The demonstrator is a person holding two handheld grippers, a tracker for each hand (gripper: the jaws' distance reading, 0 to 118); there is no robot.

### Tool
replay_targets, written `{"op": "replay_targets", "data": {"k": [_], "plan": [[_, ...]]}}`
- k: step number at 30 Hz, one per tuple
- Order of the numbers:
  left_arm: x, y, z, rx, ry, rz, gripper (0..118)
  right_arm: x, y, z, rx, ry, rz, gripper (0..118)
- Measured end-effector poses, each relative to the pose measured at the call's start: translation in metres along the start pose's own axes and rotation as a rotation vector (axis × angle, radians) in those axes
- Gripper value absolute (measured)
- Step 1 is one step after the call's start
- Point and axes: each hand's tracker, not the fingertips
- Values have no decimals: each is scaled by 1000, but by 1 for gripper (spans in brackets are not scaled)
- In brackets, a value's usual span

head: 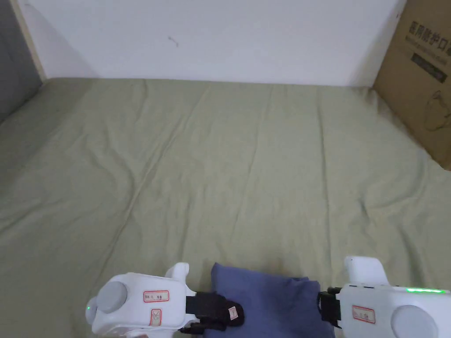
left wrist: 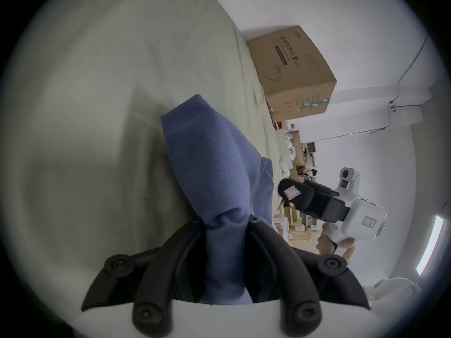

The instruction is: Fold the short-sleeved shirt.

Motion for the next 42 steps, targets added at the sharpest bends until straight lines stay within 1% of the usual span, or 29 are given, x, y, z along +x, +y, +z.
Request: {"op": "replay_targets", "data": {"k": [2, 6, 9, 10, 11, 13, 16, 19, 20, 21, 22, 24, 25, 27, 31, 32, 33, 34, 35, 38, 39, 42], "plan": [[-10, 7, 36, 27, 88, -10, 21, -12, 3, 1, 30, -8, 21, 0], [-26, 24, 114, 60, 313, -54, 20, -44, 7, -6, 82, -91, 113, 0], [-31, 37, 167, 40, 524, -105, 20, -62, 7, -11, 102, -77, 107, 0], [-35, 43, 184, 42, 604, -105, 20, -67, 7, -13, 107, -71, 103, 0], [-36, 49, 199, 34, 691, -136, 20, -72, 8, -15, 108, -68, 101, 0], [-43, 59, 223, 28, 860, -161, 20, -78, 9, -19, 101, -71, 112, 0], [-49, 70, 249, 6, 1019, -155, 20, -80, 10, -24, 89, -59, 112, 0], [-57, 78, 258, -9, 1270, -220, 21, -79, 9, -24, 80, -50, 107, 0], [-60, 79, 258, -4, 1341, -238, 24, -80, 8, -23, 79, -53, 113, 0], [-62, 79, 258, 9, 1392, -249, 34, -79, 8, -23, 78, -58, 119, 0], [-64, 79, 257, 8, 1430, -255, 57, -78, 8, -24, 75, -62, 120, 0], [-65, 78, 255, 19, 1433, -246, 102, -74, 8, -23, 70, -60, 111, 0], [-62, 77, 253, 18, 1424, -240, 112, -72, 8, -23, 68, -58, 105, 0], [-56, 75, 251, 43, 1396, -246, 111, -69, 7, -21, 70, -59, 97, 0], [-30, 77, 244, 63, 1393, -259, 107, -64, 8, -13, 79, -59, 96, 0], [-19, 76, 242, 91, 1352, -270, 100, -63, 8, -10, 87, -59, 92, 0], [-7, 73, 239, 123, 1312, -273, 77, -61, 8, -7, 94, -58, 86, 0], [4, 70, 235, 157, 1261, -267, 29, -59, 8, -5, 101, -56, 78, 0], [15, 65, 228, 197, 1218, -261, 2, -58, 9, -3, 106, -54, 71, 0], [53, 43, 205, 266, 1156, -332, 0, -54, 8, 8, 136, -60, 58, 0], [65, 36, 197, 318, 1153, -341, 0, -52, 8, 13, 152, -60, 57, 0], [100, 16, 179, 419, 1053, -353, 0, -48, 7, 29, 210, -68, 45, 0]]}}
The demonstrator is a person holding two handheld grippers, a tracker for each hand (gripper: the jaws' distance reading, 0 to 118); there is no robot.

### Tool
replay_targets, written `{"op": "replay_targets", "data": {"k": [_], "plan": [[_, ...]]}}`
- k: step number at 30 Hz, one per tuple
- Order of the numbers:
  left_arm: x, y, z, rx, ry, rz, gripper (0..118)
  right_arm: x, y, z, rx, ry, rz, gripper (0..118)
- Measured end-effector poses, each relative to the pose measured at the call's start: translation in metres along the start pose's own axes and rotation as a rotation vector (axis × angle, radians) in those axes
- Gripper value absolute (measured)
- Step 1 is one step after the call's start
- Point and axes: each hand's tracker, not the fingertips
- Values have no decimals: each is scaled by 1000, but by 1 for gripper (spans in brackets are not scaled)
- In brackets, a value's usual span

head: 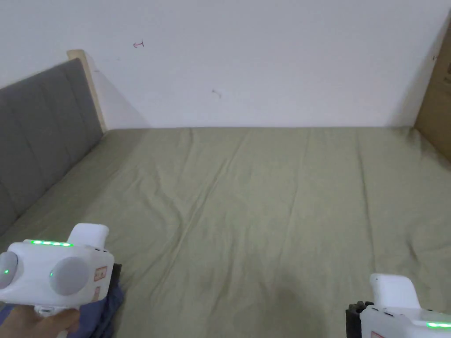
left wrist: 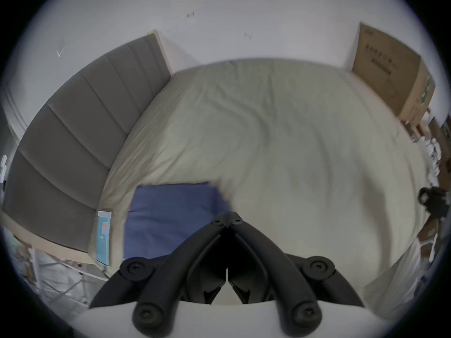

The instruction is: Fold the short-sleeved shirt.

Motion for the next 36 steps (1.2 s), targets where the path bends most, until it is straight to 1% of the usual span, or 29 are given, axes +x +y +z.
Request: {"op": "replay_targets", "data": {"k": [3, 6, 9, 10, 14, 17, 20, 21, 25, 29, 33, 36], "plan": [[36, -7, 30, 120, 16, -23, 0, 4, 3, 20, 67, -6, -15, 0], [75, -14, 63, 250, 11, -31, 0, 3, 6, 45, 194, -67, 17, 0], [108, -22, 98, 379, -19, -17, 0, 3, 8, 75, 325, -77, -4, 0], [117, -25, 108, 427, 1, -17, 0, 2, 9, 86, 361, -89, 0, 0], [141, -38, 144, 585, 0, -9, 0, -1, 9, 126, 537, -151, 22, 0], [158, -45, 165, 670, 25, -23, 0, -4, 10, 150, 628, -175, 33, 0], [168, -53, 179, 742, 32, -37, 0, -10, 8, 165, 703, -207, 67, 0], [174, -55, 182, 761, 47, -36, 0, -11, 7, 169, 711, -212, 74, 0], [180, -63, 191, 789, 16, -17, 0, -14, -2, 183, 742, -196, 94, 0], [180, -65, 192, 787, 16, -9, 0, -10, -3, 185, 746, -187, 90, 0], [179, -68, 195, 791, 20, -12, 0, -6, -5, 186, 736, -167, 70, 0], [180, -68, 197, 797, 34, -25, 2, -5, -5, 185, 734, -161, 75, 0]]}}
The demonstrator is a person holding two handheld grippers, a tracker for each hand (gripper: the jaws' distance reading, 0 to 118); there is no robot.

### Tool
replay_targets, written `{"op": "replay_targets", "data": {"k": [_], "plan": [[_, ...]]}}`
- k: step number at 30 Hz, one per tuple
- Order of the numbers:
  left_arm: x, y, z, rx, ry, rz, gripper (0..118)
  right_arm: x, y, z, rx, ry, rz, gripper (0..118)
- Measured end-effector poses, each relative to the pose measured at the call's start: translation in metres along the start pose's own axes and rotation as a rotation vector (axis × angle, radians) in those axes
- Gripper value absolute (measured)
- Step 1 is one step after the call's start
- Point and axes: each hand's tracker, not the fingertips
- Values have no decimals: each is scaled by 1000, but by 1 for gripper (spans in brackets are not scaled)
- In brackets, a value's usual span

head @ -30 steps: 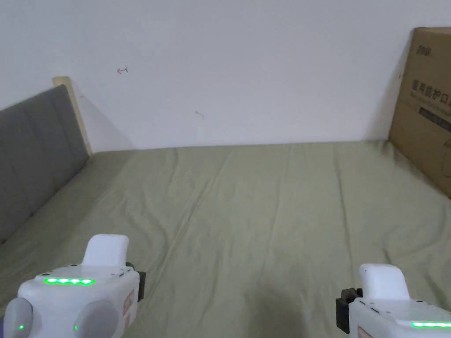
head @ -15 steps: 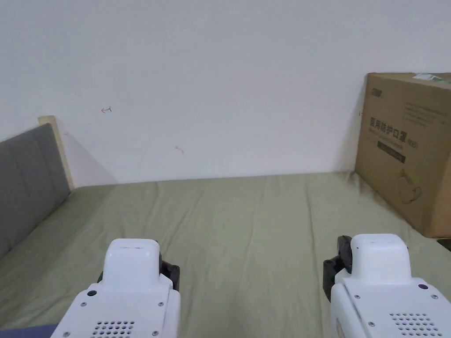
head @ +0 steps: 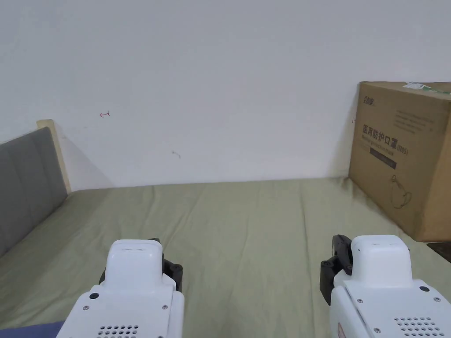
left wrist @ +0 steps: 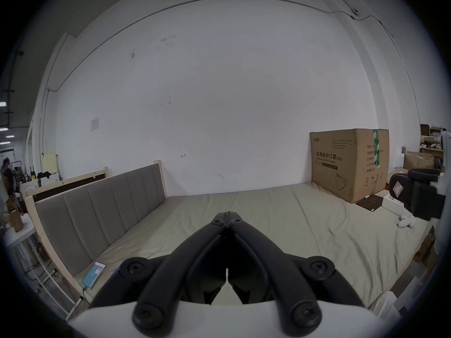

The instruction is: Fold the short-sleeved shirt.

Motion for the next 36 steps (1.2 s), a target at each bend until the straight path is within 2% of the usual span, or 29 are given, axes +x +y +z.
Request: {"op": "replay_targets", "data": {"k": [1, 2, 3, 4, 6, 7, 11, 14, 17, 19, 21, 24, 26, 33, 36], "plan": [[0, 1, 0, 0, 1, -3, 15, 0, 0, 0, 0, 1, 2, 3], [1, 2, 0, 1, 4, -4, 29, 0, 0, 0, 1, -2, 4, 11], [1, 2, 0, 2, 7, -3, 43, 0, 0, 0, 4, -4, 6, 24], [0, 3, 0, 2, 5, 2, 65, 0, 1, 1, 7, -4, 6, 48], [-2, 4, 0, 2, 0, 17, 92, 0, 2, 1, 8, -1, 4, 90], [-2, 4, 0, 0, -4, 21, 105, 1, 3, 0, 4, 3, -1, 106], [-2, 6, 1, -21, -24, 35, 117, 1, 1, 0, 28, -8, -10, 112], [-1, 9, 1, -23, -28, 44, 118, 0, 1, -3, 26, -18, 14, 118], [1, 9, -2, -28, -71, 37, 118, -3, 0, -3, 31, -18, 26, 118], [11, 6, -2, -21, 16, -43, 118, -3, 1, -2, 28, -12, 18, 118], [18, 1, 1, 13, 114, -64, 118, -3, 0, -3, 28, 0, 12, 118], [16, -1, 4, 50, 78, -76, 118, -2, 0, -4, 27, -7, 14, 118], [11, 1, 3, 33, 22, -33, 118, -1, -1, -5, 19, -2, 16, 118], [-4, 11, -2, -43, -35, 166, 118, -1, -5, -8, 2, 3, 34, 118], [1, 17, -4, -112, 12, 109, 118, -2, -6, -8, 2, 0, 48, 118]]}}
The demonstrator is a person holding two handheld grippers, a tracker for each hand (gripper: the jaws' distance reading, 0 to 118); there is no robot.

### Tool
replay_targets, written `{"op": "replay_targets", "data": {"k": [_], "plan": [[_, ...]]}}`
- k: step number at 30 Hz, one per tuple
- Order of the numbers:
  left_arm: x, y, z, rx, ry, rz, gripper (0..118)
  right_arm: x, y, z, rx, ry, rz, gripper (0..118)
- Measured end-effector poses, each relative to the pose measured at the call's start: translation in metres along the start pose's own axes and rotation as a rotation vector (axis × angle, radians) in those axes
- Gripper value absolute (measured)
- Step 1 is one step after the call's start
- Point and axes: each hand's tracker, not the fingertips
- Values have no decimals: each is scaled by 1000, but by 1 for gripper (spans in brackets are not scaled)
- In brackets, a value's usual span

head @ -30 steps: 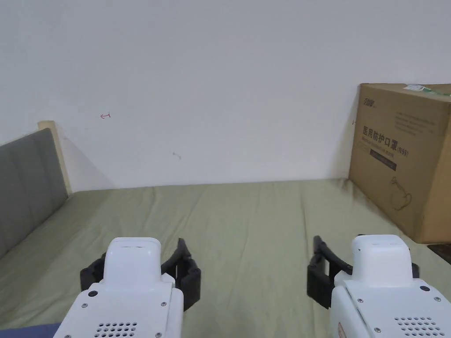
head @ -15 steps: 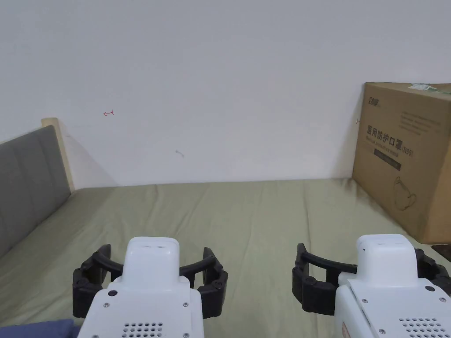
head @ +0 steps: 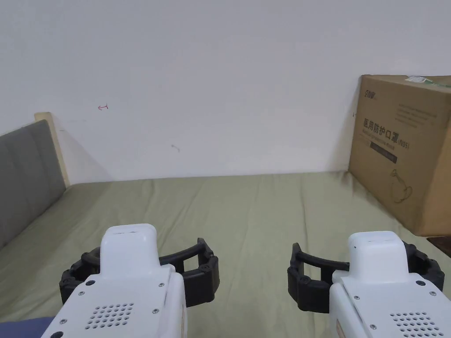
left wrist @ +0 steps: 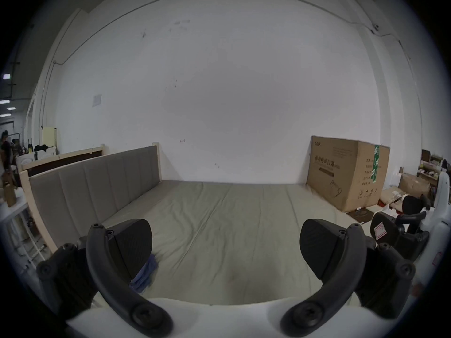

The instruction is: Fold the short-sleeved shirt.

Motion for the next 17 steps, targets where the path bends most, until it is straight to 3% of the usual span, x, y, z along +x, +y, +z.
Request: {"op": "replay_targets", "data": {"k": [7, 10, 17], "plan": [[7, -11, 8, 107, -70, -184, 118, -1, -1, -1, -4, 1, 0, 118], [11, -18, 10, 181, -65, -170, 118, -1, -2, -1, -4, 2, -3, 118], [3, -8, 5, 72, -100, -88, 118, 3, -2, -2, -7, -9, -5, 118]]}}
